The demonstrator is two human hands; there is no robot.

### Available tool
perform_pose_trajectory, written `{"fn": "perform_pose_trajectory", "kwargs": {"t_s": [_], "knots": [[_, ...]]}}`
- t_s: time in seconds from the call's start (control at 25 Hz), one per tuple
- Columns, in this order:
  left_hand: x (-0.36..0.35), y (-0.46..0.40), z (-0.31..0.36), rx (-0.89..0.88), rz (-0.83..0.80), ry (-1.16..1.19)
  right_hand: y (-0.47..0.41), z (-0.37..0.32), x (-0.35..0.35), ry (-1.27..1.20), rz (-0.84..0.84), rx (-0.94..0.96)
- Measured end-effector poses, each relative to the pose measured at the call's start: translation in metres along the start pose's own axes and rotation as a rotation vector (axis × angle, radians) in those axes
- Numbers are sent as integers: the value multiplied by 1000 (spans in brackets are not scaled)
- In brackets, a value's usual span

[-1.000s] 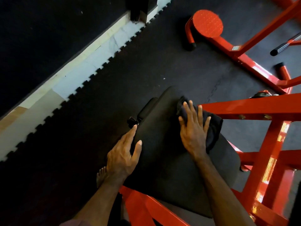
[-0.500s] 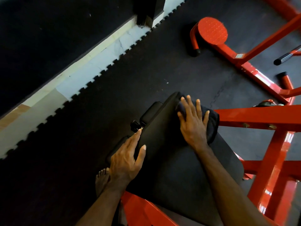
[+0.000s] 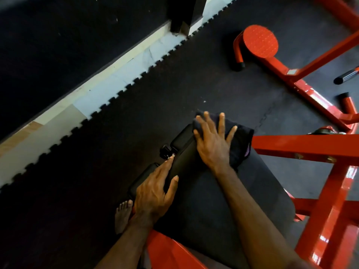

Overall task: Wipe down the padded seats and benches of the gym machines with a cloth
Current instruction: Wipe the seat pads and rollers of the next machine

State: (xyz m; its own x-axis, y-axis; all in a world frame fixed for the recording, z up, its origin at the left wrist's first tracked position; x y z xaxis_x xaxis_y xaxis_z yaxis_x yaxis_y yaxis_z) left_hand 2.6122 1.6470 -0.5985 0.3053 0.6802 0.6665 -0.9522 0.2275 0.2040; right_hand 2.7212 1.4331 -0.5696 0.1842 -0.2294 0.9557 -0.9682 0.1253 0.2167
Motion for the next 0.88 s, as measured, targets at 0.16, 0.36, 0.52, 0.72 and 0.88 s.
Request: {"fn": "perform_pose_trajectory", "kwargs": {"t_s": [0.16, 0.36, 0.52, 0.72, 0.88], "knots": [[-1, 0, -1, 1, -3, 3, 65, -23, -20, 169, -113, 553], [1, -2, 0, -13, -2, -5, 21, 11, -6, 140, -63, 261], [-3, 0, -3, -6, 17, -9, 46, -40, -27, 171, -55, 448], [0, 0, 0, -15, 15, -2, 10, 2, -8, 255, -102, 652], [2, -1, -1, -6, 1, 12, -29, 54, 16, -49, -36, 110]]}}
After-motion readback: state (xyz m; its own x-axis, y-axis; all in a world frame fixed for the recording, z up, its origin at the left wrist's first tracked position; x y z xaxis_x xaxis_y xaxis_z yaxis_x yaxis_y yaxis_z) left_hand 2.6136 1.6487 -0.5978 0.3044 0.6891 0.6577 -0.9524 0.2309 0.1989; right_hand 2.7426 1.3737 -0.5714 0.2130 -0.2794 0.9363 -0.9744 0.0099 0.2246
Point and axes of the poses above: each hand's wrist, its own y-axis away from the middle knuckle, its own x-axis out of the back of the hand, z = x × y, the point moved 7 cm from there along -y, towards the middle knuckle, and after that the axes turned 3 degrees about -z, right-handed, at the moved point
